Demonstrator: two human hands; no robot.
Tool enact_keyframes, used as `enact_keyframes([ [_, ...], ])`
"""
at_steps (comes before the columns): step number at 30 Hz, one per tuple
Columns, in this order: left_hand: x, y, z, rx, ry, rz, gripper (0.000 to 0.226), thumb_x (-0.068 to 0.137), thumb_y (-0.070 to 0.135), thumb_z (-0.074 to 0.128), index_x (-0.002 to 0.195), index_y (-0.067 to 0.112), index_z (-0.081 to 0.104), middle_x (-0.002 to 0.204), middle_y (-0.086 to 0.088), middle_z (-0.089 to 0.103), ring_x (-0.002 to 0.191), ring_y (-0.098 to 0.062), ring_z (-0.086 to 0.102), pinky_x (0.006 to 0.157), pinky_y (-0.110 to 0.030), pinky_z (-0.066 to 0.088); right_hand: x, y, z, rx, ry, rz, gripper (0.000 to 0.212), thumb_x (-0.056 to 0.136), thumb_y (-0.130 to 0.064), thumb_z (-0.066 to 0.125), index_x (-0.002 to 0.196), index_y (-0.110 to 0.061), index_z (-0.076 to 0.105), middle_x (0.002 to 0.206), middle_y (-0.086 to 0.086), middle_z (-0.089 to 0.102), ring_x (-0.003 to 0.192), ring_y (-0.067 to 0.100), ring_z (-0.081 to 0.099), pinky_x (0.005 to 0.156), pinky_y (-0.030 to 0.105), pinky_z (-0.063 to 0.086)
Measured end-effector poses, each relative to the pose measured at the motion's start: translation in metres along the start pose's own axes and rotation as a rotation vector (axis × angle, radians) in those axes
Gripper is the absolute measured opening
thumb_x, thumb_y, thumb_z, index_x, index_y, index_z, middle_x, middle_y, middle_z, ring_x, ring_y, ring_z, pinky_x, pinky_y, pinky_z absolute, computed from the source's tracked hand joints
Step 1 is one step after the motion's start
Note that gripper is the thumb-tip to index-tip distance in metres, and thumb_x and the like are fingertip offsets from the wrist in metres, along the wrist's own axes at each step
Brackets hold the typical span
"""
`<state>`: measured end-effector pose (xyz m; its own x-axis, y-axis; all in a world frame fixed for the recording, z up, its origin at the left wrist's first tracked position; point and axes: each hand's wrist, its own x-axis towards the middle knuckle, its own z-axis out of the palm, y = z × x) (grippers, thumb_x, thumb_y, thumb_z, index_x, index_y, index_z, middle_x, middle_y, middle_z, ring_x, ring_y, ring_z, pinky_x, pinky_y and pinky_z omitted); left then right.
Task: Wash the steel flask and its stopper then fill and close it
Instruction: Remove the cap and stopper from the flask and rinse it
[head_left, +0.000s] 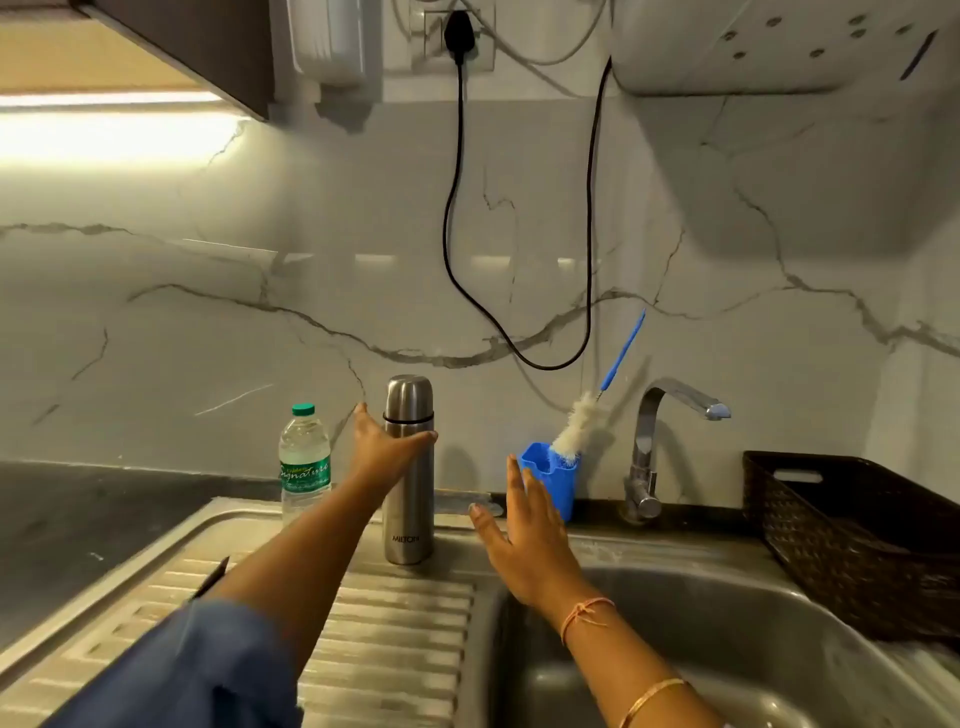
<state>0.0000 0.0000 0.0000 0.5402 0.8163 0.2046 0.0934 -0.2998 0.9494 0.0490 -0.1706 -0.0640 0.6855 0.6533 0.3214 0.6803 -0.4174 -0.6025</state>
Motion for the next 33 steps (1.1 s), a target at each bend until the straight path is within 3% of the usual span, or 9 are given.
enact_keyframes([
  [6, 0.031, 0.017, 0.011, -0.056, -0.037, 0.064, 0.098, 0.074, 0.021, 0.079, 0.148, 0.015, 0.015, 0.144, -0.017, 0.038, 0.13, -0.035, 0.041, 0.105, -0.048, 0.039, 0.021, -0.003, 0.01, 0.086, -0.187, -0.011, 0.089, 0.088, -0.059, 0.047, 0.147, -0.035, -0.015, 0.159, -0.003, -0.006, 0.146, 0.021, -0.001, 0.118, 0.048, 0.013],
  [9, 0.037, 0.013, 0.012, 0.116, 0.038, 0.066, 0.066, 0.072, 0.027, 0.08, 0.125, 0.011, 0.043, 0.118, -0.013, 0.057, 0.098, -0.022, 0.055, 0.081, -0.034, 0.048, 0.028, -0.011, 0.012, 0.176, -0.304, -0.005, 0.091, 0.087, -0.054, 0.054, 0.148, -0.033, -0.011, 0.159, -0.003, -0.003, 0.146, 0.023, 0.002, 0.117, 0.047, 0.015],
  [12, 0.035, 0.003, 0.01, 0.14, 0.07, 0.175, 0.054, 0.069, 0.032, 0.081, 0.108, 0.019, 0.046, 0.102, -0.003, 0.058, 0.092, -0.02, 0.057, 0.072, -0.03, 0.045, 0.031, -0.022, 0.011, 0.253, -0.338, -0.004, 0.093, 0.088, -0.048, 0.056, 0.149, -0.03, -0.011, 0.159, -0.001, -0.003, 0.146, 0.024, 0.003, 0.115, 0.044, 0.014],
  [16, 0.015, -0.004, 0.008, 0.165, 0.124, 0.345, 0.058, 0.065, 0.034, 0.084, 0.104, 0.023, 0.043, 0.1, 0.001, 0.054, 0.091, -0.017, 0.054, 0.072, -0.029, 0.044, 0.034, -0.04, 0.011, 0.367, -0.317, -0.004, 0.091, 0.09, -0.042, 0.056, 0.149, -0.025, -0.011, 0.159, 0.0, 0.0, 0.146, 0.024, 0.008, 0.115, 0.041, 0.017],
  [21, -0.01, 0.017, -0.005, -0.015, 0.176, 0.292, 0.057, 0.065, 0.036, 0.082, 0.104, 0.022, 0.043, 0.101, -0.002, 0.053, 0.092, -0.022, 0.056, 0.078, -0.038, 0.051, 0.023, -0.05, 0.016, 0.466, -0.263, -0.068, 0.094, 0.089, -0.033, 0.061, 0.148, -0.026, -0.011, 0.153, -0.003, 0.019, 0.137, 0.017, 0.029, 0.107, 0.03, 0.03],
  [24, -0.037, 0.047, -0.017, -0.162, 0.04, 0.329, 0.049, 0.069, 0.029, 0.081, 0.102, 0.023, 0.044, 0.097, 0.0, 0.053, 0.088, -0.019, 0.055, 0.075, -0.032, 0.048, 0.011, -0.051, 0.001, 0.578, -0.199, -0.07, 0.082, 0.087, -0.03, 0.064, 0.144, -0.035, 0.006, 0.138, -0.006, 0.038, 0.113, 0.004, 0.046, 0.085, 0.012, 0.042],
  [26, -0.06, 0.064, -0.025, -0.261, -0.128, 0.363, 0.053, 0.059, 0.029, 0.086, 0.095, 0.029, 0.048, 0.091, 0.003, 0.057, 0.084, -0.015, 0.058, 0.07, -0.027, 0.049, 0.002, -0.048, -0.018, 0.601, -0.228, -0.07, 0.063, 0.082, -0.029, 0.069, 0.125, -0.043, 0.024, 0.126, -0.008, 0.049, 0.099, 0.001, 0.053, 0.073, 0.011, 0.046],
  [29, -0.087, 0.079, -0.036, -0.357, -0.501, 0.384, 0.067, 0.038, 0.04, 0.077, 0.098, 0.023, 0.053, 0.086, 0.003, 0.063, 0.076, -0.012, 0.064, 0.062, -0.023, 0.052, -0.02, -0.045, -0.043, 0.623, -0.335, -0.11, 0.058, 0.067, -0.03, 0.081, 0.11, -0.04, 0.043, 0.112, -0.011, 0.058, 0.102, 0.007, 0.058, 0.085, 0.022, 0.05],
  [33, -0.098, 0.084, -0.033, -0.385, -0.907, 0.413, 0.085, 0.044, 0.045, 0.085, 0.112, 0.006, 0.056, 0.103, -0.007, 0.068, 0.096, -0.021, 0.065, 0.075, -0.03, 0.054, -0.044, -0.042, -0.053, 0.838, -0.341, -0.168, 0.076, 0.052, -0.03, 0.079, 0.121, -0.02, 0.05, 0.113, 0.01, 0.063, 0.108, 0.026, 0.061, 0.094, 0.043, 0.051],
])
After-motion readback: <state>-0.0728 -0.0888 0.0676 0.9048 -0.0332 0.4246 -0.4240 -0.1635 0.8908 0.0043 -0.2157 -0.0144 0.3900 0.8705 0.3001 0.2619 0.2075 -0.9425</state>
